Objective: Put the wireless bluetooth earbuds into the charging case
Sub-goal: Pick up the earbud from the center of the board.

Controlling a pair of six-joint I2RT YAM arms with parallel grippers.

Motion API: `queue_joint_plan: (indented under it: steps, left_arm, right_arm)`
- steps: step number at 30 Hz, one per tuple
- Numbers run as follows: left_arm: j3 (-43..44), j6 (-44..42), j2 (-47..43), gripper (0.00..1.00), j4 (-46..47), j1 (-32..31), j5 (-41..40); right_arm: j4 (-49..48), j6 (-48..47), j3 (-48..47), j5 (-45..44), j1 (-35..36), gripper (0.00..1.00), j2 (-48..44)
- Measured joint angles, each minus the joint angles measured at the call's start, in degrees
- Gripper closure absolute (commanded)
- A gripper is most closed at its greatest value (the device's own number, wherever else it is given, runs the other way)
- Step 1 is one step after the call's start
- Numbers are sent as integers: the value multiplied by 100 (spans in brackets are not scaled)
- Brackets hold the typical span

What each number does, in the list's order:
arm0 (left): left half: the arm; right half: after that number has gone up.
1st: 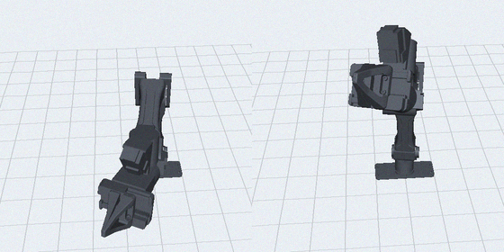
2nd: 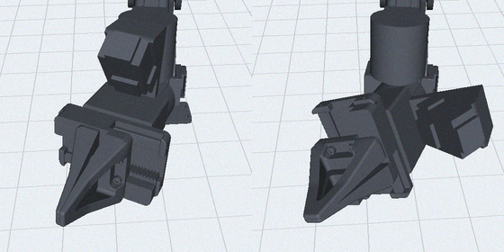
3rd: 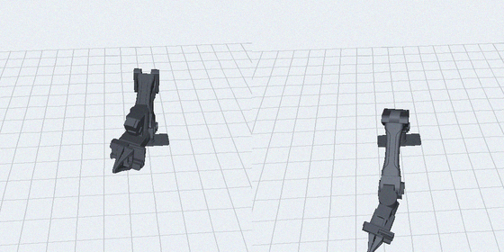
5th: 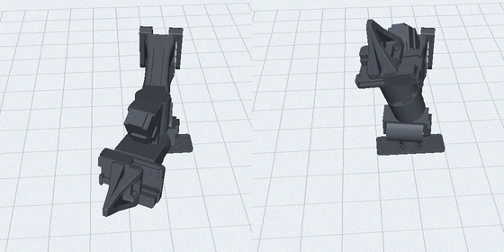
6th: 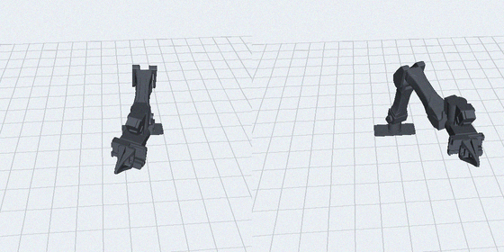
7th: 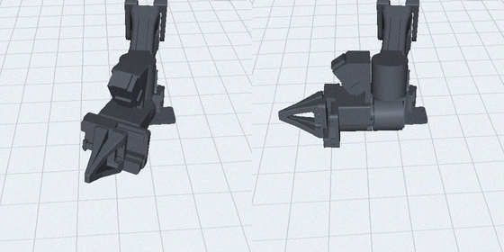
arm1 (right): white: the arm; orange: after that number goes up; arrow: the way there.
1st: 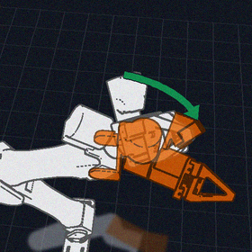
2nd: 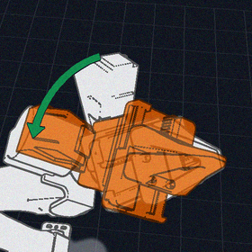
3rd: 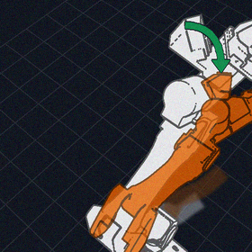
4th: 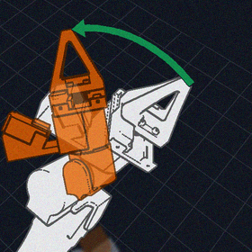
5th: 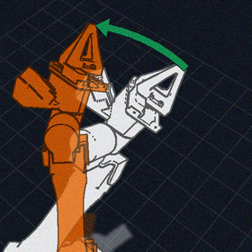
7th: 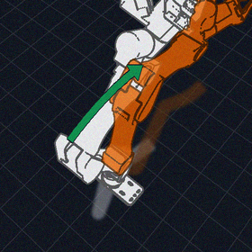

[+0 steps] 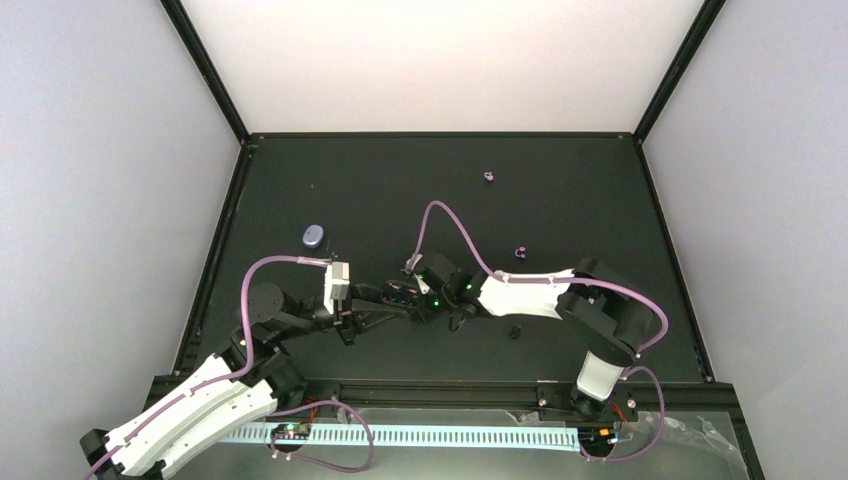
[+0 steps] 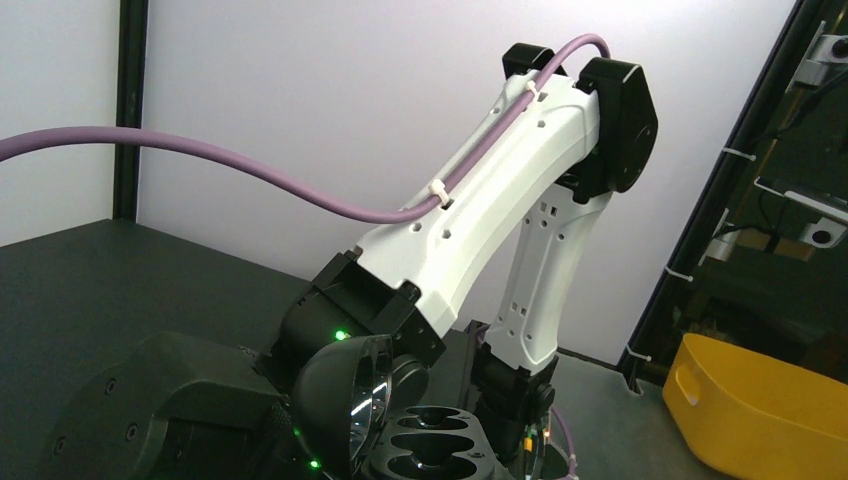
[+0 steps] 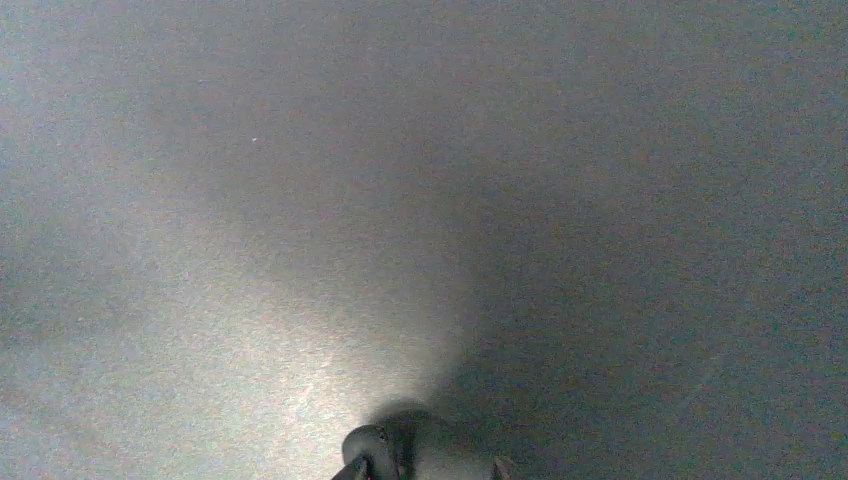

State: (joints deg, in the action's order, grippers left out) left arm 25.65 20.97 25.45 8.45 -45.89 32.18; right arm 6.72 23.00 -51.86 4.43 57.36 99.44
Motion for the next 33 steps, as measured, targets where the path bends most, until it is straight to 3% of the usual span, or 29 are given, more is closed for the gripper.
queue_joint_plan:
  steps: [8, 23, 29, 33]
  left_arm:
    - [0, 0, 0, 98, 0, 0, 2]
    - [-35, 0, -72, 98, -2, 0, 2]
    - [-37, 0, -72, 98, 0, 0, 4]
    - [-37, 0, -72, 98, -2, 0, 7]
  right_arm:
    - [-20, 7, 2, 35, 184, 83, 7]
    - [-76, 35, 170, -46, 208, 95, -144]
    - [-4, 33, 450, -302, 203, 99, -658]
    - [310, -76, 767, -520, 203, 99, -1773]
